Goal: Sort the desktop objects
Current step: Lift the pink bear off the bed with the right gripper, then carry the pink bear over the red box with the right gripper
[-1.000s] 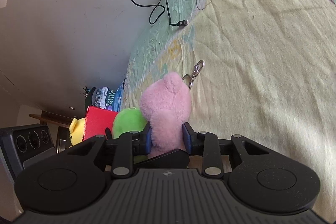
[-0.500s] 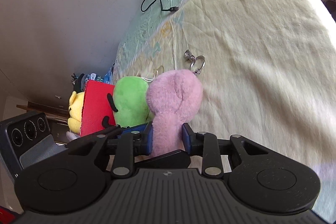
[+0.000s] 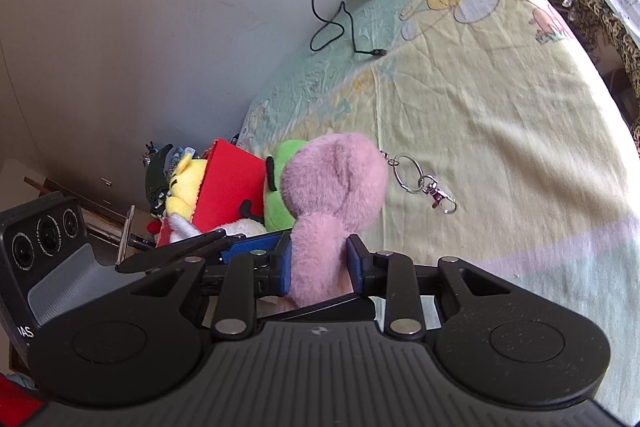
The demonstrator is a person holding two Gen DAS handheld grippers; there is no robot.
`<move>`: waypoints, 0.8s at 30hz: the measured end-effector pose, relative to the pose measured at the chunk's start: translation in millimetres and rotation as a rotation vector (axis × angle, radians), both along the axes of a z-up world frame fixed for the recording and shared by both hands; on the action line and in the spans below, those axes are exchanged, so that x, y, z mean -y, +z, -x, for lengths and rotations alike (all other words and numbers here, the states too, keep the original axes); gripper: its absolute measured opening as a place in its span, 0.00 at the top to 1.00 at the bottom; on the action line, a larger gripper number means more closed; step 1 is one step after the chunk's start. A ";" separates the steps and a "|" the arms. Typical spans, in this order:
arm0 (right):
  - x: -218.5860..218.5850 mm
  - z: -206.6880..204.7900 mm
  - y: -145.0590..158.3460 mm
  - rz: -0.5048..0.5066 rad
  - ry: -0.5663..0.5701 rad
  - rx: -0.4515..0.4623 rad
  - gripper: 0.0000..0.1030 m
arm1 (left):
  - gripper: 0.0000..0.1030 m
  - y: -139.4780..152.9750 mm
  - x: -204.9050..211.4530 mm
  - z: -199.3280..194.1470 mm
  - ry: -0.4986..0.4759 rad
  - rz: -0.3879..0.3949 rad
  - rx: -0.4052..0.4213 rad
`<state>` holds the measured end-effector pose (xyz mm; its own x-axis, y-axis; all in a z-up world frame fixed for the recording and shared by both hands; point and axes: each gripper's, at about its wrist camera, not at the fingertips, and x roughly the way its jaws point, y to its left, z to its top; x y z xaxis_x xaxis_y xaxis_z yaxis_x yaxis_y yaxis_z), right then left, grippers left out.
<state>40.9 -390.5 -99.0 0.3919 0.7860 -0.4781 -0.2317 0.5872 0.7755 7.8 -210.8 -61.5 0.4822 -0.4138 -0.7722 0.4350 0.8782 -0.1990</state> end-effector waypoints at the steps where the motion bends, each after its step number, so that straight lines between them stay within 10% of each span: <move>1: -3.7 2.9 6.1 0.002 -0.002 0.026 0.71 | 0.16 5.1 -1.7 3.7 -0.001 -0.008 0.023; 24: -186.5 40.0 114.9 -0.024 -0.069 0.517 0.71 | 0.16 117.0 -197.4 42.4 0.000 -0.003 0.435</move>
<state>1.0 -204.0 15.9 0.6231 0.7586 -0.1905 -0.5493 0.5978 0.5838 -34.6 -13.4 55.5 0.7629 -0.4117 -0.4985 0.4775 0.8786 0.0050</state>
